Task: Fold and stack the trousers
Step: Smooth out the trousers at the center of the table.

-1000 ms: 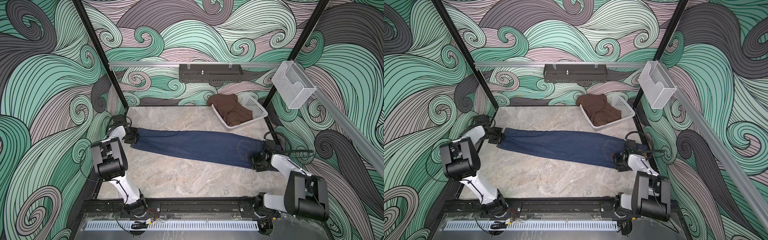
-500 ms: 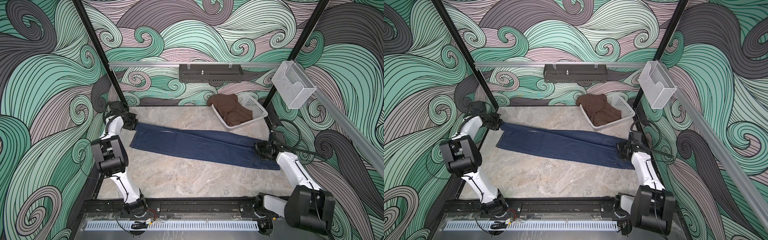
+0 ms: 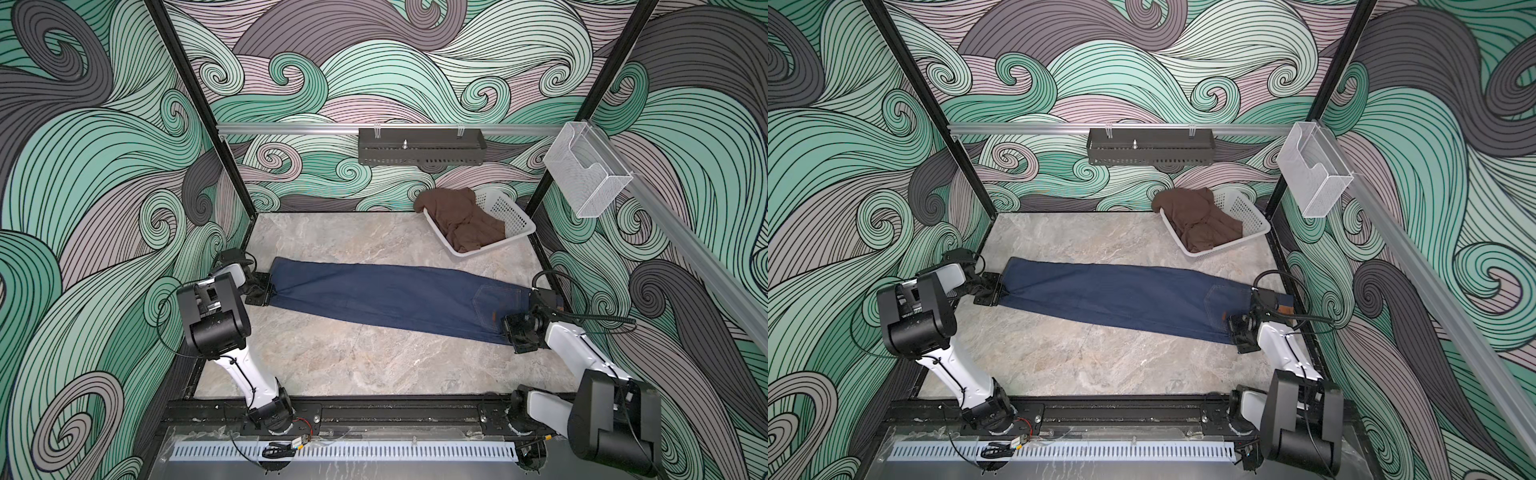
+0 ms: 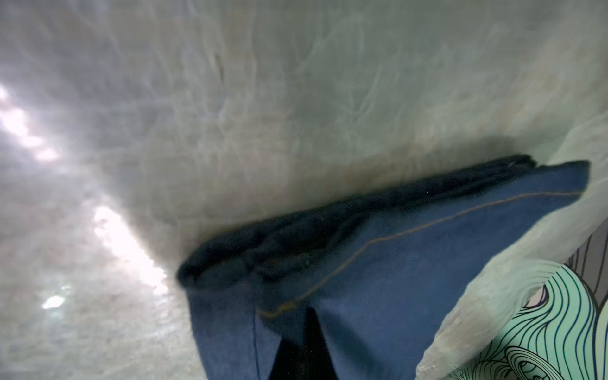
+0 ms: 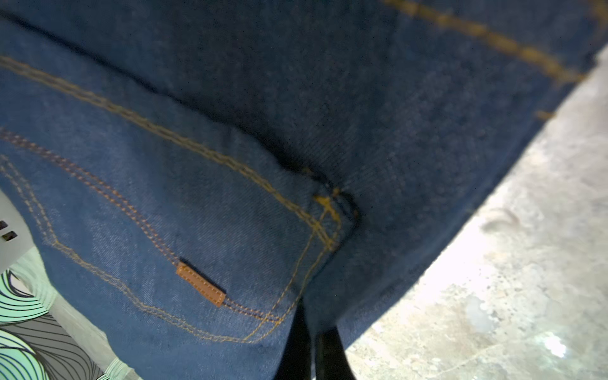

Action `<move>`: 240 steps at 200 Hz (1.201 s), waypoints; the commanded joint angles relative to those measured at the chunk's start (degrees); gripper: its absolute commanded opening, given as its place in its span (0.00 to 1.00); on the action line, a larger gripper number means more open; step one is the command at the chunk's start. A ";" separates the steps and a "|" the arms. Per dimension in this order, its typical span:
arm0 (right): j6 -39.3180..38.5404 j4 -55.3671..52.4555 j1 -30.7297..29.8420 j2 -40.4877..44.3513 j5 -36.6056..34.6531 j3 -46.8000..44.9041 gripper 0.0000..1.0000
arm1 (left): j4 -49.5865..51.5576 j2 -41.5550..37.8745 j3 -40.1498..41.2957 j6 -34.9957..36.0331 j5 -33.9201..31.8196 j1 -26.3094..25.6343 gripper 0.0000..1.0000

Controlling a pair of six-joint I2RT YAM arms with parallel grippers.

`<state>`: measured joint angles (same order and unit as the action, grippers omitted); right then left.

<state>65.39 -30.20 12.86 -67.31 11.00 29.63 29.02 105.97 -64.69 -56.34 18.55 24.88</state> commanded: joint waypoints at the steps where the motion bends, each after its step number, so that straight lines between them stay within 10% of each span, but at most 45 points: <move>1: -1.40 -0.29 0.73 -0.39 -1.55 0.24 0.00 | -1.90 -1.88 -1.90 0.73 -0.75 0.16 0.00; 71: -1.65 -5.78 1.46 3.02 0.36 9.60 0.00 | 3.85 -3.68 -12.96 1.17 1.67 -0.01 0.00; 151: -4.23 -2.36 2.55 3.18 -1.76 -2.73 0.00 | -3.51 -2.86 6.50 0.60 0.32 1.65 0.00; 240: -5.44 -6.11 4.23 5.39 -0.16 2.97 0.00 | 2.89 -6.38 -3.32 2.19 1.30 2.43 0.00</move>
<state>60.80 -33.82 16.40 -64.14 12.05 28.71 29.52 102.61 -63.18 -55.22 20.78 26.72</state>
